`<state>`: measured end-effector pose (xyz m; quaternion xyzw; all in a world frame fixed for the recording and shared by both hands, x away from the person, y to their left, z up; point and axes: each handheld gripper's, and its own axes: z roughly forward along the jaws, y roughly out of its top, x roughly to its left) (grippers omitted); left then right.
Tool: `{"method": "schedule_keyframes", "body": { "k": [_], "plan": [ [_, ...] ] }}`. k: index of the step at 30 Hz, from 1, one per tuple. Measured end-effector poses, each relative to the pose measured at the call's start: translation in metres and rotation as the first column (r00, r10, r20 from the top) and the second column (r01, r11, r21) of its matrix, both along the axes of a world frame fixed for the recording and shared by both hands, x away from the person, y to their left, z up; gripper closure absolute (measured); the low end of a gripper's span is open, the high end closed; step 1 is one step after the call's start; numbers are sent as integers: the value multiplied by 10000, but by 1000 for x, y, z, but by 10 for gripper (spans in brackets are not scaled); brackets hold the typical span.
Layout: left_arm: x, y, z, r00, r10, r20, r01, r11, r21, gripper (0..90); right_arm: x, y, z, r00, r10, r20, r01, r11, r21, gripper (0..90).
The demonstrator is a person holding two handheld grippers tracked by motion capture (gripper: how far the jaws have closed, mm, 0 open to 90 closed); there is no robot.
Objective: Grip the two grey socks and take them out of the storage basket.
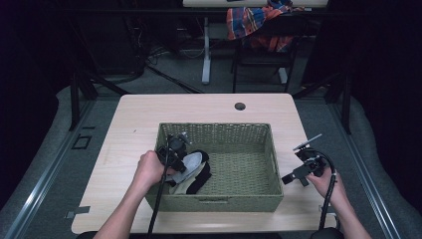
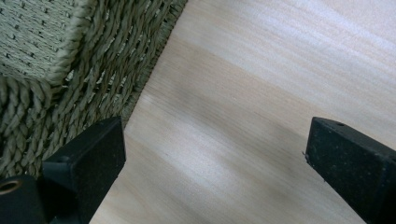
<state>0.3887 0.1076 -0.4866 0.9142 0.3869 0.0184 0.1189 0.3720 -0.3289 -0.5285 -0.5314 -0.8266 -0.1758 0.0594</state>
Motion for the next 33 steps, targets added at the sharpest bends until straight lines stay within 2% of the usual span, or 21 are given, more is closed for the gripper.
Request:
{"method": "schedule_keyframes", "body": {
  "k": [3, 4, 5, 6, 9, 10, 11, 12, 14, 16, 17, 18, 27, 28, 29, 30, 33],
  "plan": [
    [1, 0, -2, 10000, -20, -34, 20, 10000, 49, 734, 0, 0, 1, 10000, 64, -11, -64, 10000, -37, 48],
    [1, 0, -3, 10000, -27, -1, 27, 10000, 38, 769, -1, 1, -1, 9997, -197, 129, 195, 9997, 121, 48],
    [1, 0, -3, 10000, -27, -1, 27, 10000, 38, 784, 0, 0, -1, 10000, -82, 28, 82, 9998, 154, 48],
    [1, 0, -3, 9999, -46, 92, 45, 10000, 11, 814, 2, -1, 0, 9998, 173, -108, -174, 9998, -91, 48],
    [1, 0, -3, 9998, -78, 209, 77, 10000, 18, 853, 2, -2, -1, 9999, 63, -85, -63, 10000, 6, 48],
    [0, 0, -3, 9997, -122, 227, 121, 9999, 34, 855, 0, 0, -2, 9998, -205, 67, 205, 9997, 100, 48],
    [0, 0, -1, 9995, -141, 288, 141, 9999, 11, 855, 0, 0, -2, 9998, -205, 67, 205, 9997, 100, 48],
    [-2, 1, 2, 9990, -167, 407, 168, 9999, -17, 856, 2, -1, 0, 9999, 146, -83, -146, 9999, -50, 48],
    [-3, 3, 7, 9984, -172, 532, 176, 9998, -74, 856, 2, -1, 0, 9998, 185, -104, -186, 9998, -81, 48],
    [-6, 5, 15, 9967, -148, 796, 166, 9996, -220, 856, 2, -1, -1, 9999, 124, -97, -124, 9999, -36, 48],
    [-6, 5, 15, 9967, -148, 796, 166, 9996, -220, 856, 2, -1, -1, 9999, 132, -105, -132, 9999, -33, 48],
    [-8, 7, 22, 9950, -159, 990, 195, 9992, -362, 856, 2, -1, -1, 9999, 109, -97, -109, 9999, -39, 48],
    [-15, 8, 42, 9877, -321, 1528, 433, 9965, -710, 856, 2, -1, 0, 9999, 93, -88, -94, 9999, -48, 48],
    [-16, 8, 47, 9864, -352, 1604, 483, 9957, -789, 856, 0, 0, -2, 9998, -205, 54, 205, 9998, 82, 48],
    [-16, 8, 47, 9864, -352, 1604, 483, 9957, -789, 856, 0, 0, -2, 9998, -205, 54, 205, 9998, 82, 48],
    [-18, 8, 51, 9842, -346, 1738, 498, 9953, -835, 856, 2, -1, -1, 9999, 112, -107, -113, 9999, -65, 48],
    [-18, 9, 53, 9834, -347, 1779, 507, 9950, -863, 857, 2, -1, 0, 9999, 129, -96, -130, 9999, -86, 48]
  ]
}}
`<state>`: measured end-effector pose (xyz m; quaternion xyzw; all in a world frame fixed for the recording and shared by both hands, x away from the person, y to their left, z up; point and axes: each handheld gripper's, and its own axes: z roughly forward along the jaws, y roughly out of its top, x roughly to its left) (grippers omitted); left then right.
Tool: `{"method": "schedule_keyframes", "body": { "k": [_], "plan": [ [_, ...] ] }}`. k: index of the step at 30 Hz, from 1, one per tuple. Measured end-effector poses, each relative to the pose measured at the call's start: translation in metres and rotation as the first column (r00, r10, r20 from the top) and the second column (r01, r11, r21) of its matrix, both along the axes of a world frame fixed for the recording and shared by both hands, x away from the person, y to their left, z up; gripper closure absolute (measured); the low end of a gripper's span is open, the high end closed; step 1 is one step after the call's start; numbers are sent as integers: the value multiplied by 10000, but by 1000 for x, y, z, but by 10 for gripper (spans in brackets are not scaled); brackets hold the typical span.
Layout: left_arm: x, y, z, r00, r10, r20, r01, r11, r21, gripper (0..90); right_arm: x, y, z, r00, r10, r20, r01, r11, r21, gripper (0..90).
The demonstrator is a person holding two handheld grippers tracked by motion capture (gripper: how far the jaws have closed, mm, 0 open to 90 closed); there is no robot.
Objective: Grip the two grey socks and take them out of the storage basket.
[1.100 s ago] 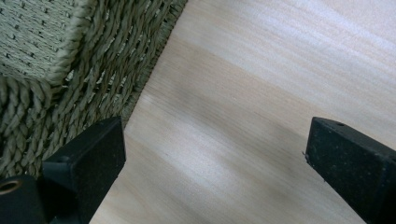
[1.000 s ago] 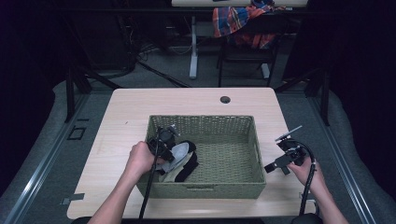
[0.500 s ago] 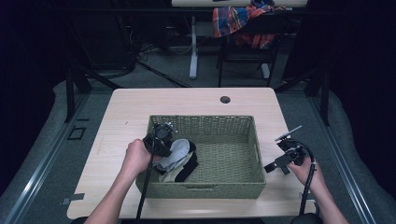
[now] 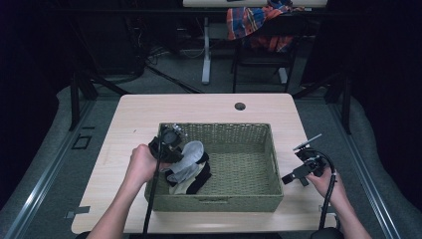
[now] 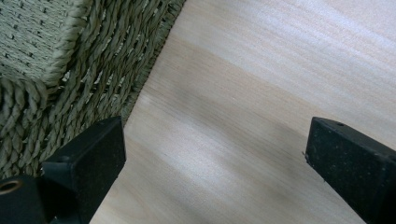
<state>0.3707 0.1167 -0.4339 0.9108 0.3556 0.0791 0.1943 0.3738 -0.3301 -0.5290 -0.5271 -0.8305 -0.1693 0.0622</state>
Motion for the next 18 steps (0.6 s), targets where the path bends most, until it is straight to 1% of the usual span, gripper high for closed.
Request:
{"method": "schedule_keyframes", "body": {
  "k": [3, 4, 5, 6, 7, 8, 9, 12, 13, 16, 18],
  "plan": [
    [-1, 1, 3, 9999, 73, 156, -72, 9999, -111, 857, 0, 0, 0, 10000, -27, 3, 27, 10000, 8, 48],
    [-1, 2, 4, 9999, 32, 127, -31, 9999, -113, 857, 0, 0, 0, 10000, -25, 17, 25, 10000, 9, 48],
    [-2, 2, 7, 9997, 32, 232, -27, 9997, -228, 857, 0, 0, 0, 10000, -32, 17, 32, 10000, 2, 48],
    [-2, 2, 7, 9997, 32, 232, -27, 9997, -228, 857, 0, 1, 0, 10000, -24, 9, 24, 10000, -2, 48],
    [-2, 3, 11, 9994, 37, 351, -25, 9994, -334, 857, 0, 0, 0, 10000, -19, 6, 19, 10000, 3, 48],
    [-2, 3, 11, 9994, 37, 351, -25, 9994, -334, 857, 0, 0, 0, 10000, -19, 6, 19, 10000, 3, 48],
    [-3, 4, 16, 9989, 4, 466, 14, 9993, -387, 857, 0, 0, 0, 10000, -30, 9, 30, 10000, 12, 48],
    [-4, 6, 19, 9985, 30, 538, -5, 9989, -460, 857, 0, 0, 0, 10000, -27, -4, 27, 10000, 15, 48],
    [-4, 8, 21, 9980, 94, 631, -61, 9986, -529, 857, 0, 0, -1, 10000, -30, -8, 30, 10000, 26, 48],
    [-5, 10, 24, 9974, 120, 713, -81, 9985, -546, 857, 0, 0, -1, 10000, -32, 8, 32, 10000, 13, 48],
    [-5, 12, 27, 9977, 76, 678, -39, 9985, -544, 857, 0, 0, -1, 10000, -18, -1, 18, 10000, 11, 48]
  ]
}}
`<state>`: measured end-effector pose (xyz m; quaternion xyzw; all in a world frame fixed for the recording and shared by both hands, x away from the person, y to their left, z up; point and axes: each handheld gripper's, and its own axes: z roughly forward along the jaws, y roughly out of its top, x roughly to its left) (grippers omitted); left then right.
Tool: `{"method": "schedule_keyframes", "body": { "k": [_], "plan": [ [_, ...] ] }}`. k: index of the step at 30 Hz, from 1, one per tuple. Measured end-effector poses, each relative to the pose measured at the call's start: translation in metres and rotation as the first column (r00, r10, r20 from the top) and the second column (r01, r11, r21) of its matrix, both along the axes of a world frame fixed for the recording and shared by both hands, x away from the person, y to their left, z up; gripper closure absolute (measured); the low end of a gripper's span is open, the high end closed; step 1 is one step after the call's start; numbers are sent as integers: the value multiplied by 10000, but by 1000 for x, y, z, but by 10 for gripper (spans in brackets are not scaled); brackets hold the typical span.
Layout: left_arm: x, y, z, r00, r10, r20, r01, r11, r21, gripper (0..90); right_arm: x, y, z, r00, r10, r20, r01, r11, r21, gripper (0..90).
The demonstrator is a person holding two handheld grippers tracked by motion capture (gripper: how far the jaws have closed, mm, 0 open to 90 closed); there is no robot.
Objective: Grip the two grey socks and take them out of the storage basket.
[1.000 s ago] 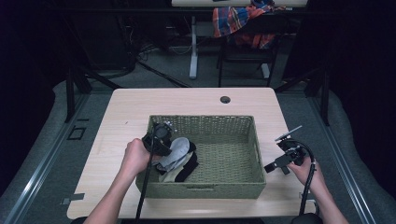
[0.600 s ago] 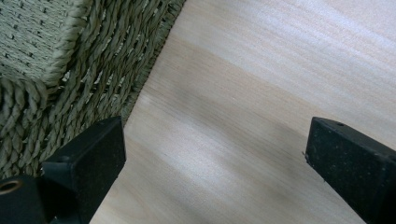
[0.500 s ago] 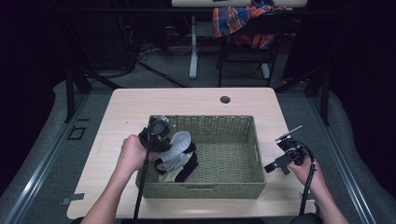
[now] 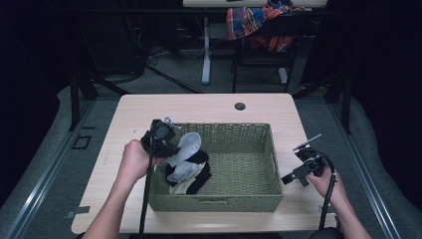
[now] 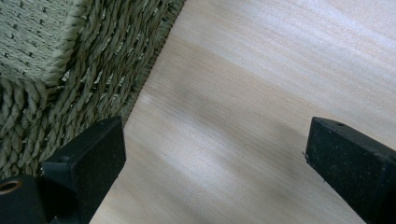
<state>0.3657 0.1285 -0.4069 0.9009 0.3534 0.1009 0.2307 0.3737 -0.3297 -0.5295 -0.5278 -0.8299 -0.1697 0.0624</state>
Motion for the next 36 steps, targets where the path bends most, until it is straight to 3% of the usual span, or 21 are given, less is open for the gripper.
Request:
{"method": "schedule_keyframes", "body": {
  "k": [5, 20, 30, 31, 32, 33, 34, 35, 36],
  "plan": [
    [-2, 9, 10, 9994, 202, 276, -197, 9997, -170, 857, 0, 0, 0, 10000, -9, -14, 9, 10000, 3, 48],
    [-1, 41, 22, 9927, 1071, 554, -1060, 9941, -220, 858, 0, 0, 0, 10000, -19, 3, 19, 10000, -5, 48],
    [5, 76, 21, 9761, 2105, 542, -2093, 9775, -271, 858, 0, 0, 1, 10000, -12, 20, 12, 10000, -33, 49],
    [7, 84, 19, 9707, 2348, 505, -2333, 9719, -325, 858, 0, 0, 1, 10000, -30, 30, 30, 10000, -16, 49],
    [7, 84, 19, 9707, 2348, 505, -2333, 9719, -325, 857, -1, 0, 1, 10000, -33, 39, 33, 10000, -26, 49],
    [9, 93, 16, 9647, 2604, 398, -2591, 9652, -365, 857, -1, 0, 1, 10000, -49, 25, 49, 10000, 80, 49],
    [9, 93, 16, 9647, 2604, 398, -2591, 9652, -365, 858, -3, 2, 0, 9992, -363, 187, 359, 9992, 192, 49],
    [10, 100, 13, 9583, 2835, 365, -2824, 9588, -317, 858, -2, 2, 0, 9992, -358, 188, 354, 9992, 185, 49],
    [10, 100, 13, 9583, 2835, 365, -2824, 9588, -317, 858, -2, 2, 0, 9992, -349, 175, 346, 9992, 183, 49]
  ]
}}
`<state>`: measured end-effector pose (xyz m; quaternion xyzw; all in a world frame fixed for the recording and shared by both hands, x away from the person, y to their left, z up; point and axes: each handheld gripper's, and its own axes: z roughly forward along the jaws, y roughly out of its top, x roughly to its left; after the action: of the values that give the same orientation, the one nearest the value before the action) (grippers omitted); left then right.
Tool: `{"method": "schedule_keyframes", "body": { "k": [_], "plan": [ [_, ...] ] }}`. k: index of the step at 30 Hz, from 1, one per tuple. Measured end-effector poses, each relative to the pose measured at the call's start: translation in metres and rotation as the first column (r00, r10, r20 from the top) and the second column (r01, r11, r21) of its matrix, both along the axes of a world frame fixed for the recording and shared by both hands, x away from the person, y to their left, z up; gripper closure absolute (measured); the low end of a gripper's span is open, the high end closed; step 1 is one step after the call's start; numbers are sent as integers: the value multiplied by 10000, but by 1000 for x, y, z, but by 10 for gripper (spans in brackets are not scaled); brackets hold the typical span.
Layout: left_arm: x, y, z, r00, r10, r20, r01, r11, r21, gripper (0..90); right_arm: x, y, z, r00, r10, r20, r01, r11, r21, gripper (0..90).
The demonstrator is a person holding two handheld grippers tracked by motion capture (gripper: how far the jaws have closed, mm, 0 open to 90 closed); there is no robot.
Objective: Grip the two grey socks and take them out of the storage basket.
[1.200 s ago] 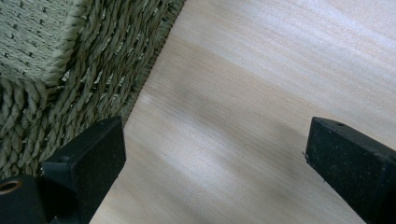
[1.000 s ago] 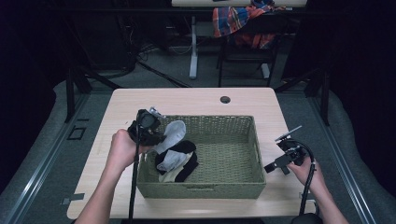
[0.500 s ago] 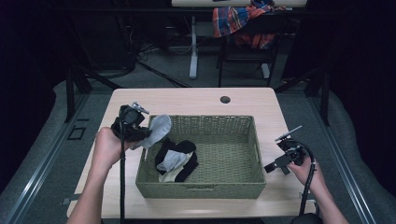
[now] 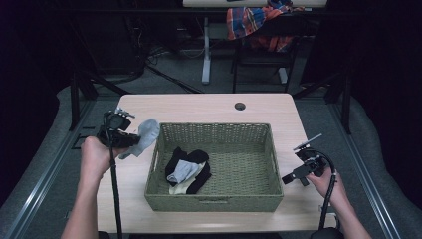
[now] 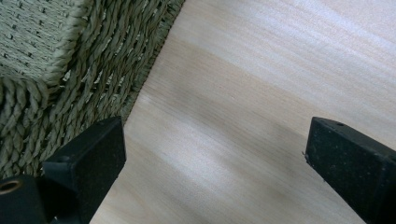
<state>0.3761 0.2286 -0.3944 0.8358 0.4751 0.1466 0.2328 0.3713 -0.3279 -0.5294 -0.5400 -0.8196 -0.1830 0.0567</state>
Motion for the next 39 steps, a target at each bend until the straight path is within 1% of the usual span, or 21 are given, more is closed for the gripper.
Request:
{"method": "schedule_keyframes", "body": {
  "k": [1, 2, 3, 4, 5, 8, 9, 10, 11, 15, 17, 22, 25, 26, 27, 28, 29, 32, 33, 38, 39],
  "plan": [
    [3, 9, -5, 9995, 311, -77, -310, 9995, 86, 857, 1, -1, 1, 9996, 245, -132, -246, 9997, -76, 49],
    [3, 9, -5, 9995, 311, -77, -310, 9995, 86, 858, 1, -1, 1, 9996, 245, -132, -246, 9997, -76, 49],
    [4, 13, -7, 9989, 430, -163, -430, 9991, 28, 858, 0, 0, 0, 10000, 72, 1, -72, 9999, -85, 49],
    [5, 17, -10, 9984, 516, -211, -517, 9987, -7, 858, 0, -1, 1, 9999, 129, -35, -130, 9999, -45, 49],
    [7, 22, -13, 9971, 696, -304, -698, 9975, -64, 858, 0, 0, 0, 10000, 41, 13, -41, 10000, -61, 49],
    [11, 35, -22, 9929, 1076, -505, -1086, 9939, -187, 858, 0, 0, 1, 10000, 46, 23, -46, 9999, -105, 49],
    [11, 38, -24, 9918, 1160, -545, -1173, 9929, -212, 859, 1, -1, 2, 9995, 309, -120, -311, 9993, -210, 49],
    [11, 38, -24, 9918, 1160, -545, -1173, 9929, -212, 858, 2, -2, 2, 9990, 402, -179, -407, 9988, -282, 49],
    [12, 42, -27, 9901, 1257, -629, -1275, 9915, -256, 858, 2, -1, 2, 9993, 348, -153, -351, 9991, -240, 49],
    [14, 48, -31, 9870, 1453, -683, -1474, 9887, -265, 858, 2, -1, 2, 9994, 329, -134, -332, 9992, -238, 49],
    [15, 53, -35, 9852, 1548, -731, -1571, 9872, -268, 858, 1, -1, 2, 9994, 313, -162, -315, 9994, -132, 49],
    [16, 57, -39, 9812, 1753, -807, -1778, 9838, -240, 858, 1, -1, 2, 9993, 338, -132, -341, 9991, -239, 49],
    [19, 60, -47, 9770, 1919, -934, -1943, 9808, -175, 858, 2, -1, 2, 9993, 346, -136, -350, 9991, -244, 49],
    [19, 60, -47, 9770, 1919, -934, -1943, 9808, -175, 858, 2, -1, 2, 9993, 346, -136, -350, 9991, -244, 49],
    [20, 61, -51, 9758, 1936, -1020, -1959, 9806, -125, 858, 1, -1, 1, 9998, 192, -86, -193, 9998, -61, 49],
    [20, 61, -51, 9758, 1936, -1020, -1959, 9806, -125, 858, 1, -1, 1, 9998, 192, -86, -193, 9998, -61, 49],
    [22, 62, -54, 9740, 1973, -1114, -1994, 9799, -82, 858, 2, -2, 2, 9991, 384, -185, -387, 9991, -165, 49],
    [24, 62, -61, 9714, 2030, -1229, -2049, 9788, -22, 858, 2, -1, 2, 9994, 312, -151, -314, 9994, -124, 49],
    [26, 62, -64, 9703, 2022, -1331, -2037, 9790, 26, 858, 2, -1, 2, 9993, 354, -145, -357, 9991, -235, 49],
    [28, 63, -71, 9669, 2060, -1504, -2073, 9783, 70, 858, 2, -1, 1, 9994, 321, -162, -323, 9994, -108, 49],
    [28, 62, -74, 9663, 2050, -1555, -2060, 9785, 97, 858, 1, 0, 0, 9999, 115, -25, -115, 9999, -75, 49]
  ]
}}
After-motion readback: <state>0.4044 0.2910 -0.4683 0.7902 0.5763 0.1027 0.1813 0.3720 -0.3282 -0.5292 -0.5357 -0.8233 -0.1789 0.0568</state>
